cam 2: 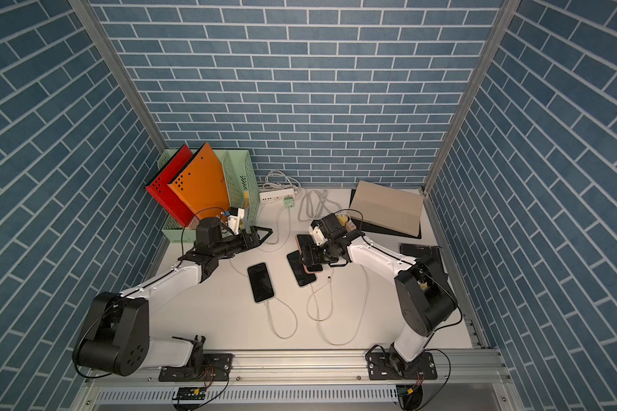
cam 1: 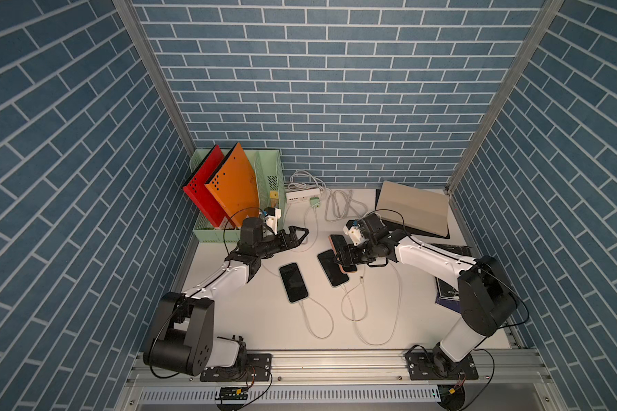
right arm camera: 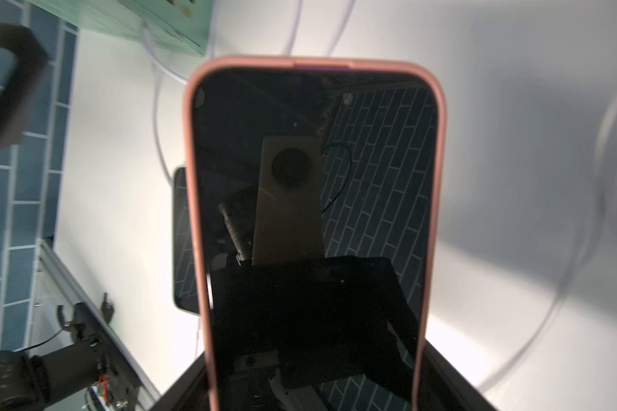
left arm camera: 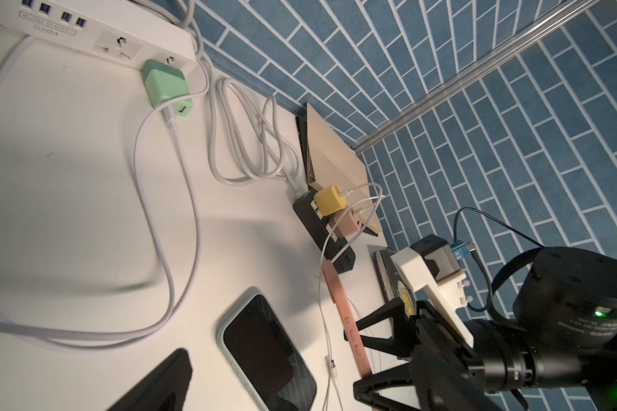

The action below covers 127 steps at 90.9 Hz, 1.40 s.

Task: Unplug the charging cable from the phone
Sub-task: Place the phone at the center of the board.

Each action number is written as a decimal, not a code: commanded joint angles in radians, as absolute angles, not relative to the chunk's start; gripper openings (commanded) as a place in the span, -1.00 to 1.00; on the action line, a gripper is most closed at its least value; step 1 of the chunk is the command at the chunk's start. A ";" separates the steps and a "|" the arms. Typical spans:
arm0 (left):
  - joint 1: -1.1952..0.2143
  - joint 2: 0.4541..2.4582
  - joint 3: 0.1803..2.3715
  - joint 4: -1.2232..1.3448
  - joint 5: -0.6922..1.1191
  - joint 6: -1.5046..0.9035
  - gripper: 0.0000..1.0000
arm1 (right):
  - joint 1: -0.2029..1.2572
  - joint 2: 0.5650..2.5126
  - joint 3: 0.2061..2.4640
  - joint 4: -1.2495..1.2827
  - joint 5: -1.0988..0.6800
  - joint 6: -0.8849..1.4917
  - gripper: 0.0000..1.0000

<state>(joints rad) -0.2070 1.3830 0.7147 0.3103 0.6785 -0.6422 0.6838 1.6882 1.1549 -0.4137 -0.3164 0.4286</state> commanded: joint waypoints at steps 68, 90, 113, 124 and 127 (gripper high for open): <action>-0.204 1.388 0.761 0.252 0.653 -0.606 1.00 | 0.724 1.844 1.222 -0.681 0.138 0.387 -0.17; -0.204 1.381 0.761 0.237 0.631 -0.601 1.00 | 0.729 1.832 1.239 -0.678 0.134 0.387 0.52; -0.204 1.361 0.774 0.177 0.574 -0.570 1.00 | 0.756 1.821 1.290 -0.688 0.141 0.391 0.94; -0.204 1.347 0.775 0.162 0.546 -0.560 1.00 | 0.783 1.821 1.323 -0.683 0.137 0.390 0.99; -0.204 1.342 0.774 0.160 0.536 -0.559 1.00 | 0.792 1.821 1.332 -0.678 0.131 0.388 0.99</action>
<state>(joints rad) -0.2070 1.3727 0.7544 0.1913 0.5777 -0.5888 0.7616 1.8362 1.2926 -0.6659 0.1200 0.4019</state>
